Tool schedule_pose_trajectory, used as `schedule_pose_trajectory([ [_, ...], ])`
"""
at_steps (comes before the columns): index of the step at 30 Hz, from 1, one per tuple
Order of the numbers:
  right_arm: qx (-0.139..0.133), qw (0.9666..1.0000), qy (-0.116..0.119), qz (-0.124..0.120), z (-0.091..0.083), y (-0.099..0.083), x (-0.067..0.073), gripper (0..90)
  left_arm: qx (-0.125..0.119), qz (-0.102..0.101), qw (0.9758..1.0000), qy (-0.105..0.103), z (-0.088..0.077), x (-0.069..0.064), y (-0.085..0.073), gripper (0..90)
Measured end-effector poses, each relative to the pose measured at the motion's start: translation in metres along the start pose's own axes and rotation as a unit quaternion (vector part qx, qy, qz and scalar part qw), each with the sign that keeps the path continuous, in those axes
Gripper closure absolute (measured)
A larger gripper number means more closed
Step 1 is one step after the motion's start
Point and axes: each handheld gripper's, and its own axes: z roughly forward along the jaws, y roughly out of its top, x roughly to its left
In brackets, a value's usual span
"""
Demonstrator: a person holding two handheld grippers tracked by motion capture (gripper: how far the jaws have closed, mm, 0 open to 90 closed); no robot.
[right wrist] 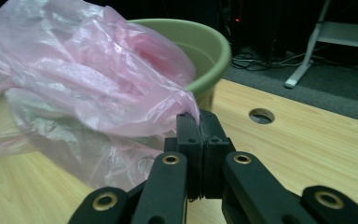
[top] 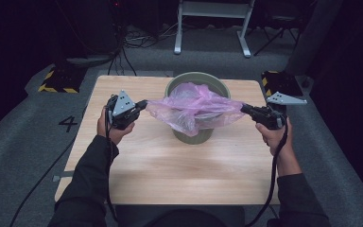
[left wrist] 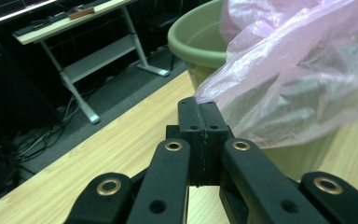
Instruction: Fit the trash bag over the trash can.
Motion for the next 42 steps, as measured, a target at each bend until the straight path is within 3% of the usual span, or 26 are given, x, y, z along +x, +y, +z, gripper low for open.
schedule_pose_trajectory([
  [12,0.001,0.9997,-0.022,0.002,0.002,-0.001,-0.014,89.8,0.007,0.007,0.9999,0.014,-0.003,0.006,-0.005,90.0],
  [16,0.003,0.9997,-0.024,0.003,0.003,-0.003,-0.015,89.8,0.006,-0.004,0.9998,0.017,-0.002,0.008,-0.007,88.6],
  [17,0.002,0.9997,-0.024,0.003,0.003,-0.004,-0.015,89.8,0.006,-0.012,0.9996,0.024,-0.002,0.008,-0.007,80.7],
  [19,0.002,0.9997,-0.025,0.002,0.002,-0.004,-0.016,89.6,-0.006,-0.025,0.9995,0.016,-0.004,0.007,-0.006,58.7],
  [21,-0.006,0.9998,-0.017,0.0,0.0,-0.003,-0.015,89.4,-0.02,-0.029,0.9992,0.018,-0.01,0.003,-0.003,41.4],
  [24,-0.014,0.9997,-0.018,-0.008,-0.002,0.0,-0.013,88.5,-0.039,-0.028,0.9988,0.005,-0.022,-0.001,0.002,30.6],
  [28,-0.021,0.9996,-0.017,-0.014,-0.005,0.003,-0.009,87.5,-0.051,-0.026,0.998,-0.028,-0.037,-0.007,0.009,26.8],
  [33,-0.027,0.9993,-0.016,-0.019,-0.005,0.007,-0.005,85.8,-0.054,0.01,0.9967,-0.059,-0.042,-0.022,0.029,25.5],
  [35,-0.029,0.9992,-0.016,-0.022,-0.004,0.009,-0.005,85.6,-0.039,0.027,0.9968,-0.064,-0.034,-0.023,0.039,26.7],
  [38,-0.029,0.9992,-0.016,-0.024,-0.002,0.011,-0.005,85.2,-0.009,0.037,0.9974,-0.061,-0.015,-0.019,0.046,29.0],
  [42,-0.025,0.9991,-0.018,-0.031,0.001,0.014,-0.006,85.0,0.021,0.032,0.9969,-0.068,0.01,-0.008,0.046,39.6],
])
